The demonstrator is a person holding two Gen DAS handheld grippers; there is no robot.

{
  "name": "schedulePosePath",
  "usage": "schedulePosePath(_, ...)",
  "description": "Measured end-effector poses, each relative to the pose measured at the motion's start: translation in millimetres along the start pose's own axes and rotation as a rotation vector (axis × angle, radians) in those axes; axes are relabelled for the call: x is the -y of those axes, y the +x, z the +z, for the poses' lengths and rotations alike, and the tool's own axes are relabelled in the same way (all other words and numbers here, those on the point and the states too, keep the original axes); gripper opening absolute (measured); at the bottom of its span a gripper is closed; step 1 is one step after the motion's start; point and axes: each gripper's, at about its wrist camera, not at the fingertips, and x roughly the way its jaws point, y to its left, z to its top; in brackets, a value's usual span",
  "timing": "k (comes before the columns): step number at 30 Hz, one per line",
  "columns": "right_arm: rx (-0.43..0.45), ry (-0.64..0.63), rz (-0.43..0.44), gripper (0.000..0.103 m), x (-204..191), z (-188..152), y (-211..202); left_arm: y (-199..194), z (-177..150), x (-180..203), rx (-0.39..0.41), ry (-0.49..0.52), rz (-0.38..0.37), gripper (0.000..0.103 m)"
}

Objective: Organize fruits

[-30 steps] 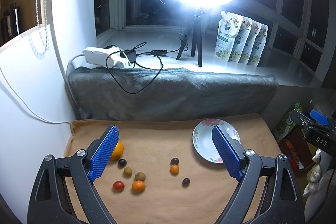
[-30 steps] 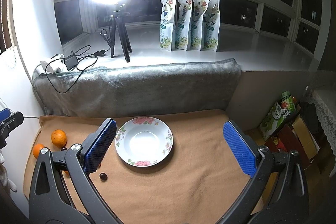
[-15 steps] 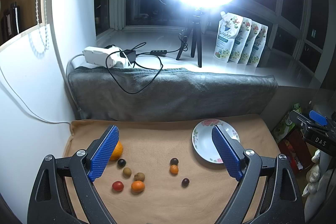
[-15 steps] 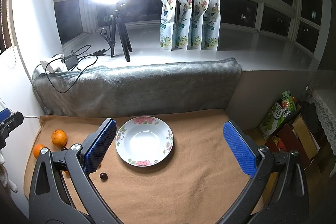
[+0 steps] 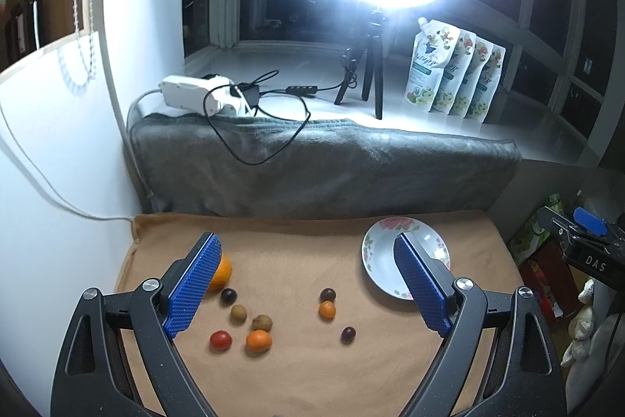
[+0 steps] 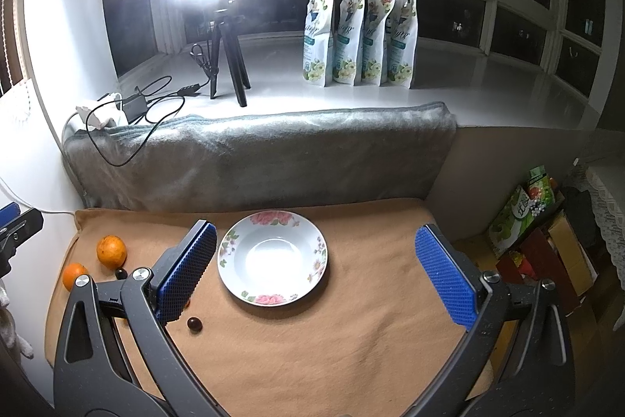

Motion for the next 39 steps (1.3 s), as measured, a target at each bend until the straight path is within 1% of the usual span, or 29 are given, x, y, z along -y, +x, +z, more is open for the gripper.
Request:
schedulePosePath(1, -0.095, -0.028, -0.012, 0.103, -0.1, -0.6, -0.2, 1.0, -1.7, -1.4, -0.005, -0.006, 0.003, 0.090)
schedulePosePath(2, -0.102, -0.027, -0.002, 0.103, -0.4, -2.0, 1.1, 1.6, -3.4, -4.8, -0.010, -0.009, 0.005, 0.090)
schedulePosePath(3, -0.130, -0.036, 0.001, 0.103, -0.5, -1.4, 3.3, 2.7, -5.7, -6.9, -0.015, -0.013, 0.009, 0.090)
schedulePosePath(6, -0.044, -0.049, 0.013, 0.103, -5.7, -5.6, 10.9, 5.2, -13.4, -16.9, -0.032, -0.033, 0.017, 0.090)
schedulePosePath(7, -0.063, -0.054, 0.020, 0.103, -6.8, -6.8, 13.6, 5.9, -16.4, -21.0, -0.038, -0.043, 0.019, 0.090)
schedulePosePath(8, -0.060, -0.062, 0.025, 0.103, -8.5, -8.5, 17.5, 6.7, -19.2, -25.0, -0.043, -0.053, 0.022, 0.090)
schedulePosePath(10, -0.085, -0.066, 0.053, 0.103, -12.7, -12.5, 23.6, 9.7, -26.2, -34.9, -0.059, -0.078, 0.030, 0.090)
schedulePosePath(12, -0.107, -0.101, 0.060, 0.103, -17.4, -15.3, 33.7, 10.9, -32.1, -43.8, -0.074, -0.101, 0.040, 0.090)
schedulePosePath(14, -0.134, -0.079, 0.124, 0.103, -23.5, -19.6, 40.9, 12.0, -38.4, -52.7, -0.090, -0.125, 0.056, 0.090)
schedulePosePath(16, -0.154, -0.091, 0.158, 0.103, -32.1, -22.1, 51.4, 12.7, -45.3, -63.0, -0.106, -0.152, 0.072, 0.090)
schedulePosePath(21, -0.228, -0.063, 0.307, 0.103, -60.9, -26.7, 73.4, 17.1, -63.4, -91.7, -0.158, -0.218, 0.102, 0.090)
schedulePosePath(27, -0.299, -0.111, 0.421, 0.103, -102.8, -31.3, 100.3, 24.9, -82.9, -123.3, -0.205, -0.296, 0.132, 0.090)
schedulePosePath(32, -0.345, -0.144, 0.499, 0.103, -135.3, -35.1, 120.8, 38.7, -90.8, -143.3, -0.233, -0.337, 0.109, 0.090)
schedulePosePath(39, -0.410, -0.134, 0.598, 0.103, -187.2, -34.4, 158.9, 70.0, -92.1, -161.2, -0.246, -0.325, 0.079, 0.090)
